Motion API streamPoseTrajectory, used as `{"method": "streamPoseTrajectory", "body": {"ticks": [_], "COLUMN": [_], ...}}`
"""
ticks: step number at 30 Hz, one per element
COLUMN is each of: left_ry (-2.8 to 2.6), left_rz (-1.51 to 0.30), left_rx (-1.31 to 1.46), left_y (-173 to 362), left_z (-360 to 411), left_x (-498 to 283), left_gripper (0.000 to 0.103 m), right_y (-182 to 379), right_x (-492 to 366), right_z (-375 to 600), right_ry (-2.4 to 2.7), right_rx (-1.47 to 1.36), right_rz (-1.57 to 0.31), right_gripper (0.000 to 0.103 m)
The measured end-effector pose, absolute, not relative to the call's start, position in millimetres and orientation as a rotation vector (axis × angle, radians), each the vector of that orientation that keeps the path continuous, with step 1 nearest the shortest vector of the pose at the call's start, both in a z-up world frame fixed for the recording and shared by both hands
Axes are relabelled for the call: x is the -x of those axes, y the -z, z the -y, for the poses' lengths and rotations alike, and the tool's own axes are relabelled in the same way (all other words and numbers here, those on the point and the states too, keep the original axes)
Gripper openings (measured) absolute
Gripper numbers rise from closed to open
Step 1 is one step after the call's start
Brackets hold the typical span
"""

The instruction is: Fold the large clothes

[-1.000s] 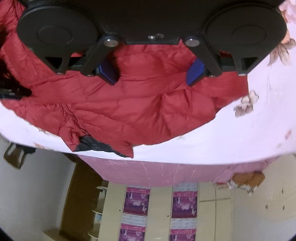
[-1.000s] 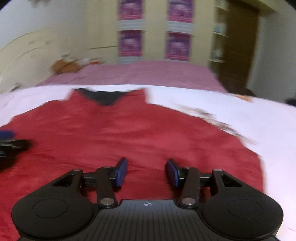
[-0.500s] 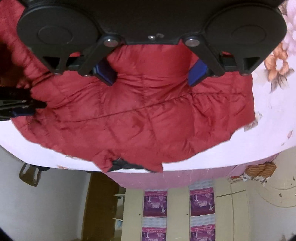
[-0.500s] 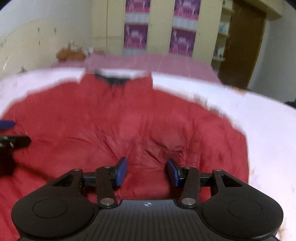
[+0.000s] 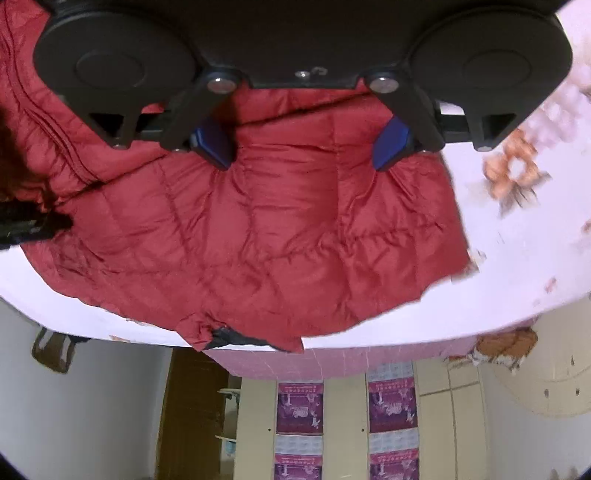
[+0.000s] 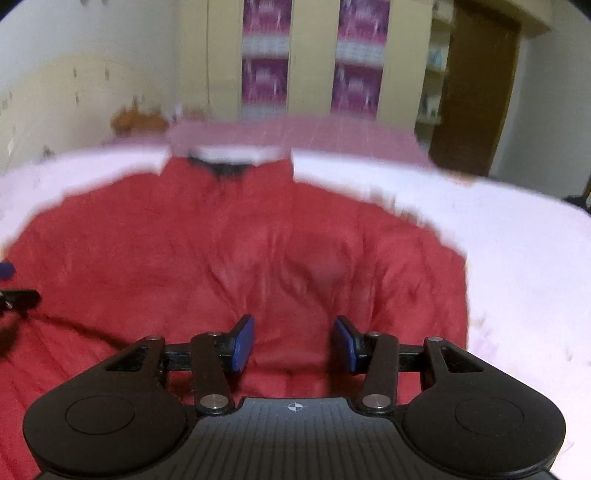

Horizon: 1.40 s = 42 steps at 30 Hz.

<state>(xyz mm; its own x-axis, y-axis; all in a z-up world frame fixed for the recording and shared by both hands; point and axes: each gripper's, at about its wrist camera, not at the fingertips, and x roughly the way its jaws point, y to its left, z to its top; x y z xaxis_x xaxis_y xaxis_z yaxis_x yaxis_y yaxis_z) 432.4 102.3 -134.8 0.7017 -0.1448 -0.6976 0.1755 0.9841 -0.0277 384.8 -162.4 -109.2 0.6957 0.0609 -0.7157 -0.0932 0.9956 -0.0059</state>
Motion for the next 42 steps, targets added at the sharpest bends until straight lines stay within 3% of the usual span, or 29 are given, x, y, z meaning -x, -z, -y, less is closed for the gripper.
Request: {"method": "streamPoseTrajectory", "body": {"ticks": [10, 13, 14, 15, 16, 28, 29, 31, 37, 42], "left_ry": [0.177, 0.111, 0.091, 0.093, 0.101, 0.152, 0.151, 0.145, 0.084, 0.047], "left_rz": [-0.786, -0.796, -0.776, -0.771, -0.774, -0.761, -0.765, -0.77, -0.778, -0.789], "left_rx": [-0.042, -0.138, -0.179, -0.2, -0.212, -0.209, -0.204, -0.195, -0.106, -0.004], "left_y": [136.4, 123.4, 120.6, 119.0, 118.4, 105.2, 105.5, 106.3, 105.7, 104.5], "left_z": [-103.0, -93.1, -90.0, -88.2, -87.5, -101.3, -104.1, -110.2, -128.8, -141.0], "left_x": [-434.3, -429.8, -425.0, -421.7, -418.2, -342.9, -334.7, -315.3, -254.3, -207.6], "left_gripper": [0.086, 0.103, 0.103, 0.103, 0.103, 0.099, 0.098, 0.097, 0.095, 0.088], "right_y": [112.1, 97.9, 91.0, 83.8, 78.7, 55.5, 54.1, 53.9, 47.5, 39.5], "right_x": [-390.5, -379.7, -371.9, -360.9, -351.3, -255.4, -247.0, -231.5, -175.8, -119.6], "right_z": [157.8, 155.5, 155.3, 156.1, 158.1, 186.3, 191.2, 207.6, 261.6, 287.4], "right_ry": [-0.071, -0.055, -0.039, -0.018, -0.024, -0.008, -0.008, 0.0, 0.046, 0.048], "right_rx": [0.056, 0.098, 0.106, 0.103, 0.089, -0.033, -0.051, -0.098, -0.248, -0.275], "right_rz": [-0.799, -0.777, -0.742, -0.698, -0.664, -0.694, -0.7, -0.731, -0.741, -0.735], "right_gripper": [0.046, 0.048, 0.057, 0.099, 0.103, 0.102, 0.101, 0.079, 0.078, 0.078]}}
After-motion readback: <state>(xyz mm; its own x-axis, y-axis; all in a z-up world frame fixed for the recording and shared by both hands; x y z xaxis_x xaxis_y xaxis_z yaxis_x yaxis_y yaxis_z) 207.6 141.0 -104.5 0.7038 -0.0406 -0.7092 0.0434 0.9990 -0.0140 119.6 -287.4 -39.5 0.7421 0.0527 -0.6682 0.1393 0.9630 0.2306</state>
